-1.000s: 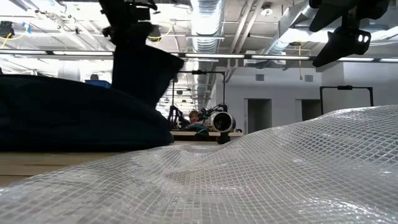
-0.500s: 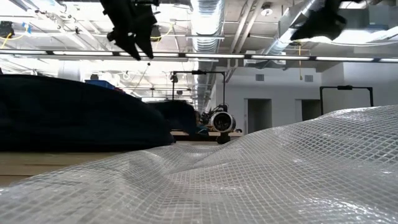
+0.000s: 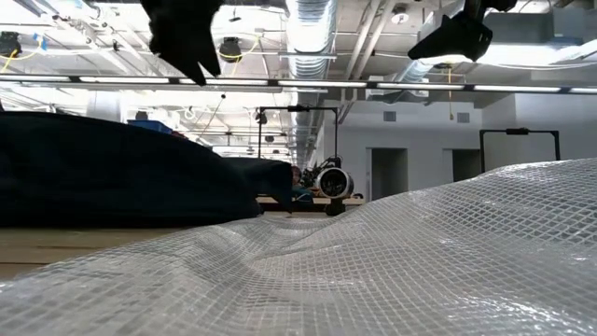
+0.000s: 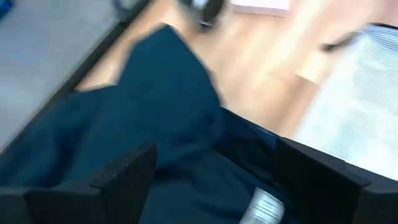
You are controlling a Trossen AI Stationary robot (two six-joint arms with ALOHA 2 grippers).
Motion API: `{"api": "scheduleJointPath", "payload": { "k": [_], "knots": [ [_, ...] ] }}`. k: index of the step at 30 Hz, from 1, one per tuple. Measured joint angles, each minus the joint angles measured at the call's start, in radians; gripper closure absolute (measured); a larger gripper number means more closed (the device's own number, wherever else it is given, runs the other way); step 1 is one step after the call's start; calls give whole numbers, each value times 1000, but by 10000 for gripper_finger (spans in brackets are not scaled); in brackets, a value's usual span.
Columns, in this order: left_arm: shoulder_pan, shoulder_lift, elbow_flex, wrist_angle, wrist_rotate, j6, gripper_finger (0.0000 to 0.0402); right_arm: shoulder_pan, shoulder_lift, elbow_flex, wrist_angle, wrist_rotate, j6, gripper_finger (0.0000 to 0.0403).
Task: Unpack backpack
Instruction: Move the red game card to the top center of the table
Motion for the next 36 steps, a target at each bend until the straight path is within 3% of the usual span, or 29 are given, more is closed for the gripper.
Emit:
{"api": "scheduleJointPath", "payload": {
  "k": [9,18,22,28,31,36],
  "knots": [
    [-320,75,-39,108,-115,-179,88,-43,31,0,15,0,-29,31],
    [-439,256,-96,280,-151,-223,89,-83,121,0,195,-26,-38,31],
    [-513,223,-78,392,-252,-161,98,-76,168,0,211,-81,-37,31],
    [-540,143,-78,351,-317,-124,125,-59,194,0,217,-91,-40,35],
    [-536,141,-80,321,-315,-137,153,-53,189,7,213,-96,-91,66],
    [-531,142,-127,442,-305,-90,237,-50,192,45,222,-97,-187,176]
  ]
}}
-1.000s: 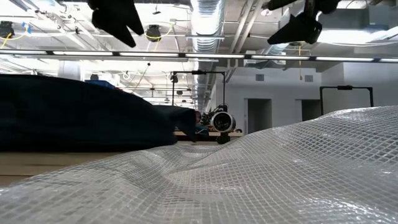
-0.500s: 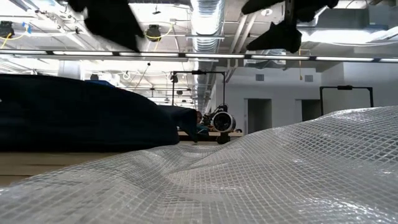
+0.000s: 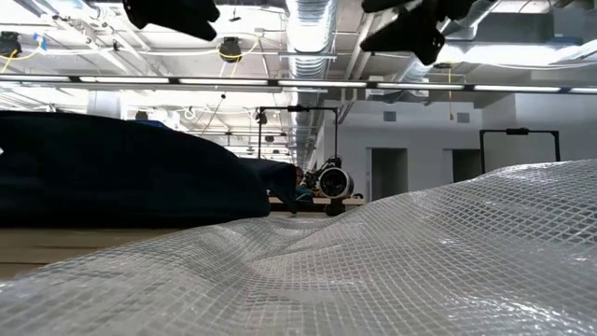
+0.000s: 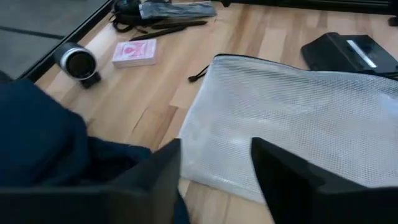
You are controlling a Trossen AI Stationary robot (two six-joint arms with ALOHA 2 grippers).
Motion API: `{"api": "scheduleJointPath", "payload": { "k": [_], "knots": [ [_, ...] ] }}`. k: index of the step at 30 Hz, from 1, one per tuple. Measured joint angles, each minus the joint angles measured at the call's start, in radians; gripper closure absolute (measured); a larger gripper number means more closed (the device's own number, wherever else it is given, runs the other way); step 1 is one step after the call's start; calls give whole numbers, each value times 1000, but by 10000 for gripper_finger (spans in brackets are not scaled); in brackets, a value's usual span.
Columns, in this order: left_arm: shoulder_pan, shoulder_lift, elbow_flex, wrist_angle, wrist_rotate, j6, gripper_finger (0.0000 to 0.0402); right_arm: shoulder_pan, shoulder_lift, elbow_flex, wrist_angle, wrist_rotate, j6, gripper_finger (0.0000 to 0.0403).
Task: Unpack backpack
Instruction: Move the red game card to the top center of the table
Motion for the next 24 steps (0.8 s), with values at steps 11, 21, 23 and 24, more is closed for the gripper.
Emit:
{"api": "scheduleJointPath", "payload": {
  "k": [11,21,23,24],
  "knots": [
    [89,1,-11,35,74,144,395,-12,2,4,31,1,-34,395],
    [166,-50,-245,315,190,186,400,-3,2,4,34,1,-33,400],
    [169,-106,-295,335,127,138,401,-3,1,4,25,1,-27,399],
    [169,-144,-321,336,100,126,401,-3,1,4,20,1,-19,399]
  ]
}}
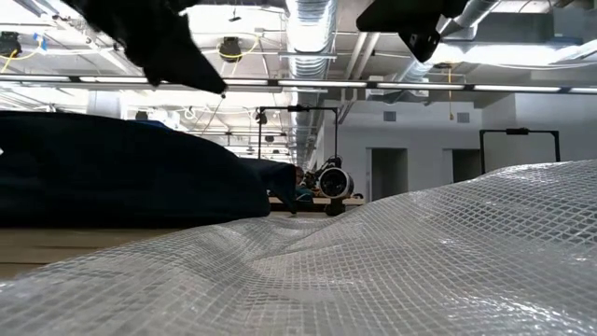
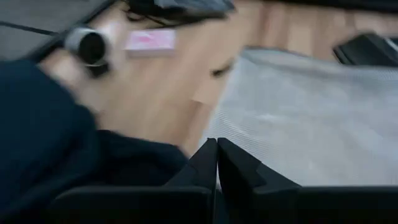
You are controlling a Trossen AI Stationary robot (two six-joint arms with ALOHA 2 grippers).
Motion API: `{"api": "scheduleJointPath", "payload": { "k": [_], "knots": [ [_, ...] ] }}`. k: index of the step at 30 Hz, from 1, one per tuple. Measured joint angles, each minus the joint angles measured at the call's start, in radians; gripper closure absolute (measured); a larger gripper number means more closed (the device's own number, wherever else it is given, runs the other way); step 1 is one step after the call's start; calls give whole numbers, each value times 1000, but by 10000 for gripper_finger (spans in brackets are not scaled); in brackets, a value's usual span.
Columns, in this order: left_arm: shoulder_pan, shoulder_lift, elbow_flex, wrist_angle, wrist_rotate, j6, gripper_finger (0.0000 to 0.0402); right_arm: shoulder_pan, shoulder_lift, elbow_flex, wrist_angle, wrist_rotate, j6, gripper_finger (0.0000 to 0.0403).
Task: Unpack backpack
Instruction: Move the red game card to the top center of the table
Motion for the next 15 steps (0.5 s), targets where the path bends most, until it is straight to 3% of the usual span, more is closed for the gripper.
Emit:
{"api": "scheduleJointPath", "payload": {
  "k": [8,15],
  "knots": [
    [4,-314,-186,98,-114,-8,401,-3,0,0,-6,0,5,398],
    [6,-338,-208,145,-115,-207,401,-3,0,0,7,1,5,398]
  ]
}}
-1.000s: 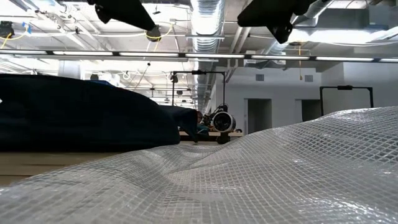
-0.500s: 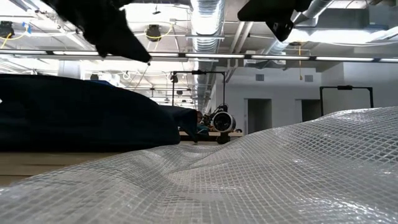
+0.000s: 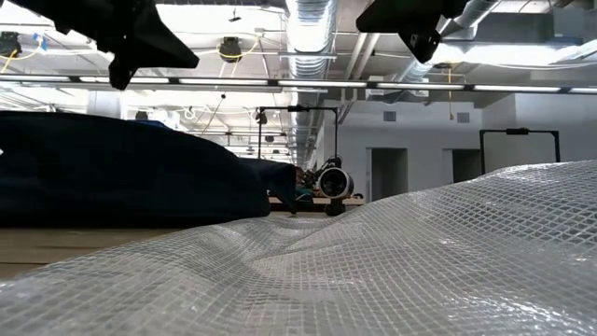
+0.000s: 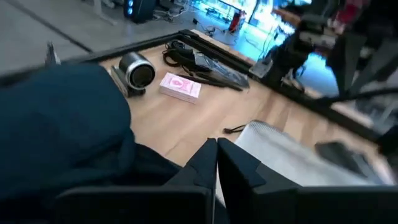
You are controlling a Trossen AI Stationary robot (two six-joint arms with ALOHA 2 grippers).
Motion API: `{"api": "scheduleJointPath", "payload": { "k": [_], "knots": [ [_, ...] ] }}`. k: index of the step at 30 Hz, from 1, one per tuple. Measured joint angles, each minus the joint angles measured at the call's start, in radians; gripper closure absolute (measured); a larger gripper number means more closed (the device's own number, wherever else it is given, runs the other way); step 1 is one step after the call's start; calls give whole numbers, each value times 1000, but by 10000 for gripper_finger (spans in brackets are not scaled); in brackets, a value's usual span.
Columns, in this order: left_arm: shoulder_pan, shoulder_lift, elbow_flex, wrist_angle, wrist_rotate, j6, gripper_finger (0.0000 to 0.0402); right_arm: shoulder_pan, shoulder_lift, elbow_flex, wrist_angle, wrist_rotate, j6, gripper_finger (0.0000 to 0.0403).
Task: Unpack backpack
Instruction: Move the red game card to the top center of the table
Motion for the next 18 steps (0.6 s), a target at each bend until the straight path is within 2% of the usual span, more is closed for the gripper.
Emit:
{"api": "scheduleJointPath", "payload": {
  "k": [4,8,9,11,14,18],
  "knots": [
    [0,68,0,99,24,-25,400,0,0,0,30,1,0,398],
    [0,154,0,233,62,46,397,0,0,0,39,15,0,395],
    [-1,199,-3,312,52,81,391,0,0,0,41,18,0,387],
    [-1,260,19,382,66,111,371,0,-1,0,39,19,0,359],
    [12,335,54,364,92,131,330,0,-1,1,23,17,17,302],
    [49,417,95,368,187,130,267,-12,0,0,7,17,43,218]
  ]
}}
